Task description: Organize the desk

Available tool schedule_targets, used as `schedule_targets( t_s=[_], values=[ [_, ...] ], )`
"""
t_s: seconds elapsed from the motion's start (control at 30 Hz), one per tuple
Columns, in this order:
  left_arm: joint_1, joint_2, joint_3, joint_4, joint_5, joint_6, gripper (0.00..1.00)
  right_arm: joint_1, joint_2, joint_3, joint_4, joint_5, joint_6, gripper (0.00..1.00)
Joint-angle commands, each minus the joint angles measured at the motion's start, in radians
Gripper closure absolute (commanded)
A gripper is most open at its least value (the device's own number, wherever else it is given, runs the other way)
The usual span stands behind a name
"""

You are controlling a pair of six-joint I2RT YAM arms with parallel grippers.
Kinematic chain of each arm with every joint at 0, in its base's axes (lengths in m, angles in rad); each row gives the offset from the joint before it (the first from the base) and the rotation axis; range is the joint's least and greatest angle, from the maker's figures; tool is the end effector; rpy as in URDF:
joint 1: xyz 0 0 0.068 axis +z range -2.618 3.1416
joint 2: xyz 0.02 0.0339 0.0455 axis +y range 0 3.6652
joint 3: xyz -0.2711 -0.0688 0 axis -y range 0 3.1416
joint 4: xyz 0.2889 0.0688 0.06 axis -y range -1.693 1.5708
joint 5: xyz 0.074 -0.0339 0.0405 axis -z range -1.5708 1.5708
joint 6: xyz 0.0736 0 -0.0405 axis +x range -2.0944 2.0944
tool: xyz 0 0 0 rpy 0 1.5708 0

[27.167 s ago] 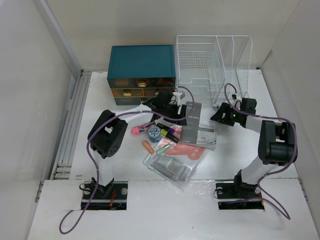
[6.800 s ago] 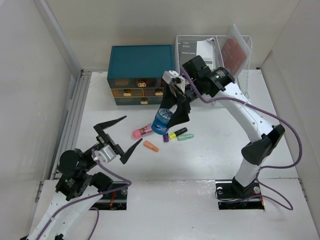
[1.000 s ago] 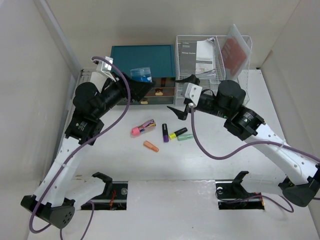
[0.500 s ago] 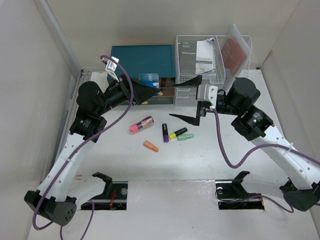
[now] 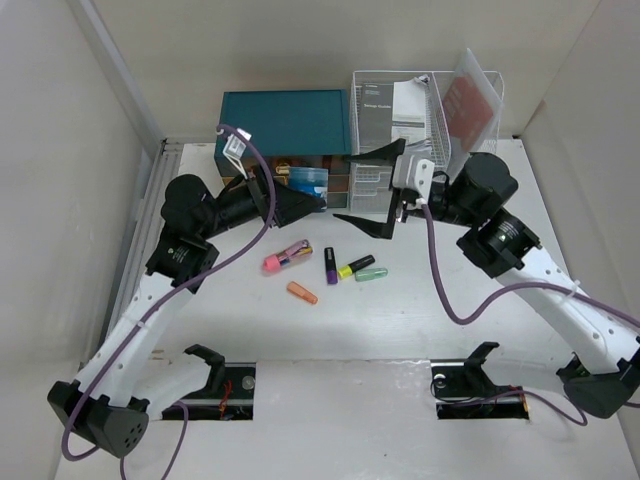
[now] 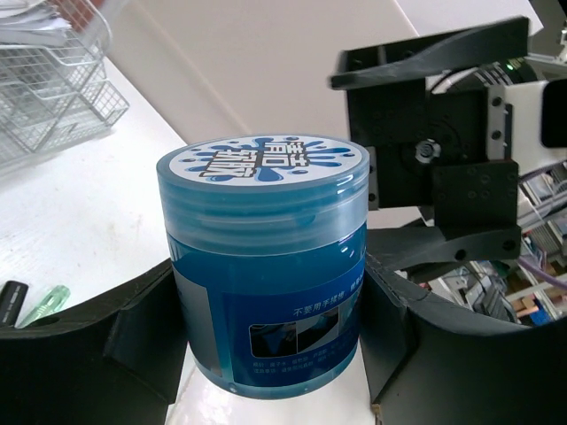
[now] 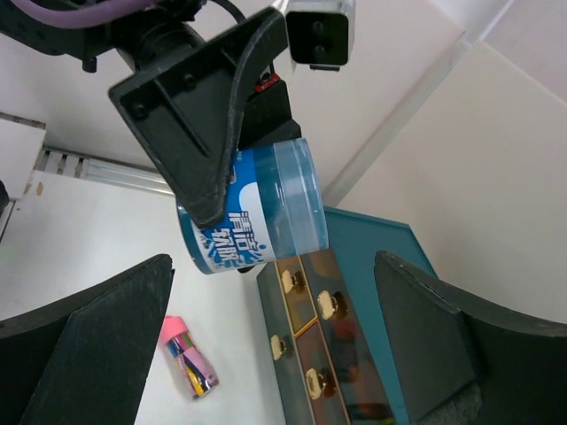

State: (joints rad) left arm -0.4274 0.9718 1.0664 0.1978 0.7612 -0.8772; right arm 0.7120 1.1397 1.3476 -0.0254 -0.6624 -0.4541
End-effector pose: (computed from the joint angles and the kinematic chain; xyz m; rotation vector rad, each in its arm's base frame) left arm 0.2256 -0.1585 0.4611 0.4118 1.4942 -1.5485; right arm 0.2027 0.2348 0.5021 -1.2095 0.8203 0.6693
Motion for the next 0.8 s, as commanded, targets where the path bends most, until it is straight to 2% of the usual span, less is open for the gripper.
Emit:
schedule_targets(
  t_s=[0.0, 0.37, 0.77],
  values=[
    [-0.013, -0.013, 0.01, 0.13, 0.027, -0.006, 1.0, -0.005, 0.02, 0.033, 0.064, -0.034, 0.023, 0.0],
    [-0.013, -0.002, 0.01, 0.15, 0.046, -0.017, 1.0, -0.005, 0.058, 0.064, 0.064, -0.08, 0.023, 0.0],
    [-0.043, 0.034, 0.001, 0.18, 0.046, -0.017, 1.0, 0.026, 0.104, 0.082, 0.055, -0.057, -0.008, 0.0]
  ],
)
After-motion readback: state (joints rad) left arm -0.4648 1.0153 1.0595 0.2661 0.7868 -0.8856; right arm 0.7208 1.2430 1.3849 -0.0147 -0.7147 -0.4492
